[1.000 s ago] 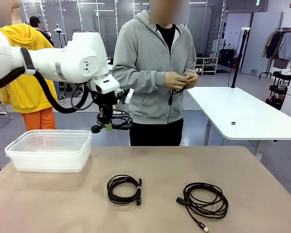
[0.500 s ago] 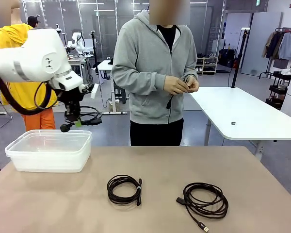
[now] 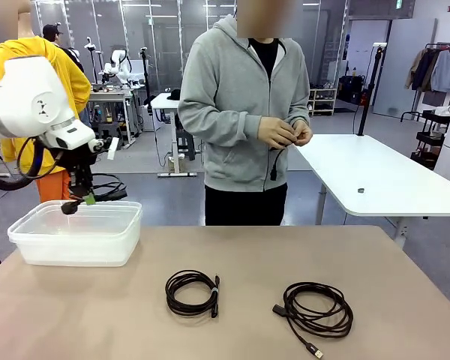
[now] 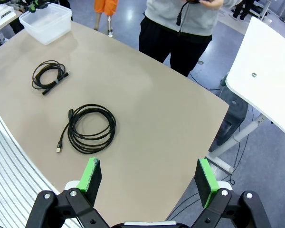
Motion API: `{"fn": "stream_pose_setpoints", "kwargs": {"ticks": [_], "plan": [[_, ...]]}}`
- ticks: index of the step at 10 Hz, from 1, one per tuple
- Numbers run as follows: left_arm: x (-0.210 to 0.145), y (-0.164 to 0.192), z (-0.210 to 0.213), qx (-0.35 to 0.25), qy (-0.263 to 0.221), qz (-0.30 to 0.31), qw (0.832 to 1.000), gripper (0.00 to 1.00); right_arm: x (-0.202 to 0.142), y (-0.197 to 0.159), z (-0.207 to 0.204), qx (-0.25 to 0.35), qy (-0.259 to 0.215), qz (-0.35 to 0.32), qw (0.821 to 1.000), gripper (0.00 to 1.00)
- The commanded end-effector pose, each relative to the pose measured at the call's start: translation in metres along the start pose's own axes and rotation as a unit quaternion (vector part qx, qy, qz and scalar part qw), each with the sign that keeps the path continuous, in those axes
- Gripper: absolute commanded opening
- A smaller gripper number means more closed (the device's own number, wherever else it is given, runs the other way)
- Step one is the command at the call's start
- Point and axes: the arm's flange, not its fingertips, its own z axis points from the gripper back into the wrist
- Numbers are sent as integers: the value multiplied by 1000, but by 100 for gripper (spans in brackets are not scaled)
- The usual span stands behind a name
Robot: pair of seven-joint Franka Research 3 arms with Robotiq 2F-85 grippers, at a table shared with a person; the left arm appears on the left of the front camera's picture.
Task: Organize and store the cables.
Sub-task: Place the Power Cable into the Organizing box.
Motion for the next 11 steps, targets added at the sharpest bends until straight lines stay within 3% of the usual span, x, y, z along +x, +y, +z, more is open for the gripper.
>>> {"fn": "stream_pose_setpoints", "kwargs": {"ticks": [1,6,11], "plan": [[-22,-2,-4,12,-4,10,1000,18,-1,0,1,-1,1,2,1000,100],[-67,9,-32,-4,37,70,997,18,-1,0,1,-1,1,2,1000,100],[-90,35,-70,-12,22,138,990,18,-1,0,1,-1,1,2,1000,100]]}}
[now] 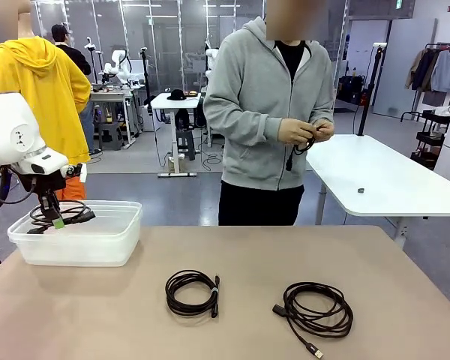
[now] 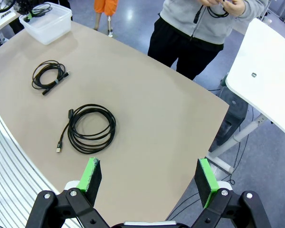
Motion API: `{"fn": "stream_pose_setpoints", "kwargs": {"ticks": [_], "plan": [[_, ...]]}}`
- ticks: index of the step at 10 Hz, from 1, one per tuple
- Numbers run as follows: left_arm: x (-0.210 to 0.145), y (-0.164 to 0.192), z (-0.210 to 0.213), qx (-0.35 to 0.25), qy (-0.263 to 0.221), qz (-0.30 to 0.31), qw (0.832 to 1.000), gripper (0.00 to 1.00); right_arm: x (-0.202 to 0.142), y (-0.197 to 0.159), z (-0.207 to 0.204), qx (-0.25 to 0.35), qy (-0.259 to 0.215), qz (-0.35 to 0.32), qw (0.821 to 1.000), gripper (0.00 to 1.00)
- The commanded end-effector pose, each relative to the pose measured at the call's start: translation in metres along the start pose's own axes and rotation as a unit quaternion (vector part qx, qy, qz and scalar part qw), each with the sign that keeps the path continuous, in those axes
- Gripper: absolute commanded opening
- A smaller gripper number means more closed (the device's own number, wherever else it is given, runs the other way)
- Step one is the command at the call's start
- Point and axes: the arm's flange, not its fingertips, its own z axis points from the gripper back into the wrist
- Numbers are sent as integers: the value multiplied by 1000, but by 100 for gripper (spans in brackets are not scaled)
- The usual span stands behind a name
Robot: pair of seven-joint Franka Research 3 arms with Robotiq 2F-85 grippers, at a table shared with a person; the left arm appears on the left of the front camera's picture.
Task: Organize and store the cables.
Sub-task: Place the Power Cable into the Organizing box.
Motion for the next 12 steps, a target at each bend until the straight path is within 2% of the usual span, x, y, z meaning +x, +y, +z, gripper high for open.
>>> {"fn": "stream_pose_setpoints", "kwargs": {"ticks": [1,2,4,6,7,12], "plan": [[7,18,-13,5,-15,30,999,18,-1,0,1,-1,1,2,1000,100],[6,22,-14,18,-42,53,998,18,-1,0,1,-1,1,2,1000,100],[5,24,-22,30,-63,78,994,18,-1,0,1,-1,1,2,1000,100],[4,22,-24,37,-60,94,993,18,-1,0,1,-1,1,2,1000,100],[4,23,-24,14,-47,72,996,18,-1,0,1,-1,1,2,1000,100],[11,20,-26,17,-47,86,995,18,-1,0,1,-1,1,2,1000,100]]}}
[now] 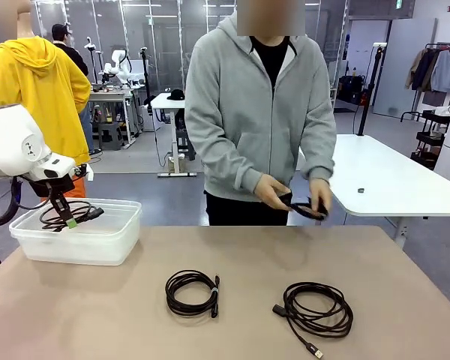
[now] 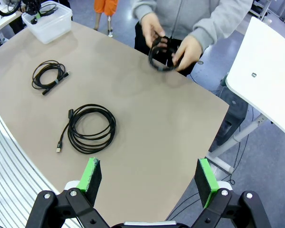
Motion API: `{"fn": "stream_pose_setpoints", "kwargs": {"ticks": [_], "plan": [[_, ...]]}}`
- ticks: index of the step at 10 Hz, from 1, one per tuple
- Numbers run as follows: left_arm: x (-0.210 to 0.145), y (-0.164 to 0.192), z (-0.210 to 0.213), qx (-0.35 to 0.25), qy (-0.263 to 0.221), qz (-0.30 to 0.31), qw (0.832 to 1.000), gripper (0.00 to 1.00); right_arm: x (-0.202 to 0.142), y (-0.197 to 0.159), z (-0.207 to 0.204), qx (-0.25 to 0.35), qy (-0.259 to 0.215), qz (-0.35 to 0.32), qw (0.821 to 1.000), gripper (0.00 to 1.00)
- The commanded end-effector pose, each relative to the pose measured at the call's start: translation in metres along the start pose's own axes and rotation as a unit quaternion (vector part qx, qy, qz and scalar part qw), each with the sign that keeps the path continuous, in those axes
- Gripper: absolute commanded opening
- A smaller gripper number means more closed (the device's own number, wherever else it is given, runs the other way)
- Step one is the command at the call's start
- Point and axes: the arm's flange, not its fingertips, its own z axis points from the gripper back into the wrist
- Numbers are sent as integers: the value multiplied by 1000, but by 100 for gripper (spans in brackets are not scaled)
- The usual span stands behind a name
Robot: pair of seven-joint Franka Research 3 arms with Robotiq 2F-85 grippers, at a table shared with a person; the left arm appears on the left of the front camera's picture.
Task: Organize and store the cables.
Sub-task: Place the Power Cable into the Organizing box.
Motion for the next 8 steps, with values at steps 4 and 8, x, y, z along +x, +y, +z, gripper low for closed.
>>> {"fn": "stream_pose_setpoints", "kwargs": {"ticks": [4,8], "plan": [[-3,-10,-19,-29,15,21,999,18,-1,0,1,-1,1,2,1000,100],[-3,-12,-20,-19,19,18,999,44,-1,0,1,-1,1,2,1000,100]]}}
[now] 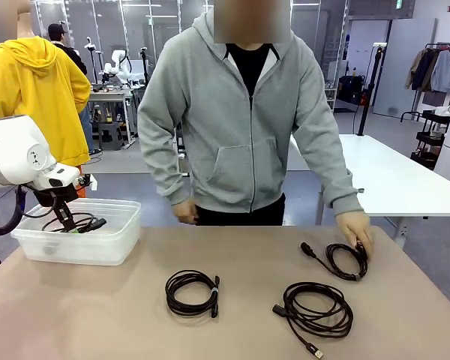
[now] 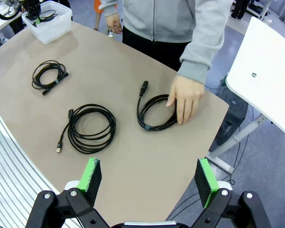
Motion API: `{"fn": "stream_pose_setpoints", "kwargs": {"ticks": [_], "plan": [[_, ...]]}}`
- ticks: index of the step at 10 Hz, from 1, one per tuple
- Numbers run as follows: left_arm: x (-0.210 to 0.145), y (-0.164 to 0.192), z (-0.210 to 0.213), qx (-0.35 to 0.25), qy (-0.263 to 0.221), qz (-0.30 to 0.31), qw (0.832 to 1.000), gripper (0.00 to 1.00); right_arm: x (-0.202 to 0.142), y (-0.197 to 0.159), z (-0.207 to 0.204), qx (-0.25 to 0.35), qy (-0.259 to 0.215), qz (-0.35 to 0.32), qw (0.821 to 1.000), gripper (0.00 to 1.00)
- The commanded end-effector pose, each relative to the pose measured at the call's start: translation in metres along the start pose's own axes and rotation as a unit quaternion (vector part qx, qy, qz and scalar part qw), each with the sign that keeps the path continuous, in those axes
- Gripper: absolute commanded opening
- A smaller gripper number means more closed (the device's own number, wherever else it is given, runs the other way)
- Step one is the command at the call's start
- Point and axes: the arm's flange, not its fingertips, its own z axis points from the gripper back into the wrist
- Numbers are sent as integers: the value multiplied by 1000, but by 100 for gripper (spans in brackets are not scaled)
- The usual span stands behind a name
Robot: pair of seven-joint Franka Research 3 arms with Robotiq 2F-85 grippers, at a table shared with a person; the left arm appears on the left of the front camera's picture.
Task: Organize and store the cables.
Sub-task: Place the Power Cable into the Organizing box.
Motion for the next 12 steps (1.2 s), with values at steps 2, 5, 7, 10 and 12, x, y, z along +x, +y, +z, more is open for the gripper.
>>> {"fn": "stream_pose_setpoints", "kwargs": {"ticks": [2,5,7,10,12], "plan": [[0,-1,5,8,4,6,1000,78,-1,0,1,-1,1,2,1000,100],[2,0,13,28,-3,14,999,100,-1,0,1,-1,1,2,1000,100],[7,-2,18,41,-6,25,999,96,-1,0,1,-1,1,2,1000,100],[12,-8,26,47,-11,26,999,100,-1,0,1,-1,1,2,1000,100],[9,1,23,29,-10,21,999,100,-1,0,1,-1,1,2,1000,100]]}}
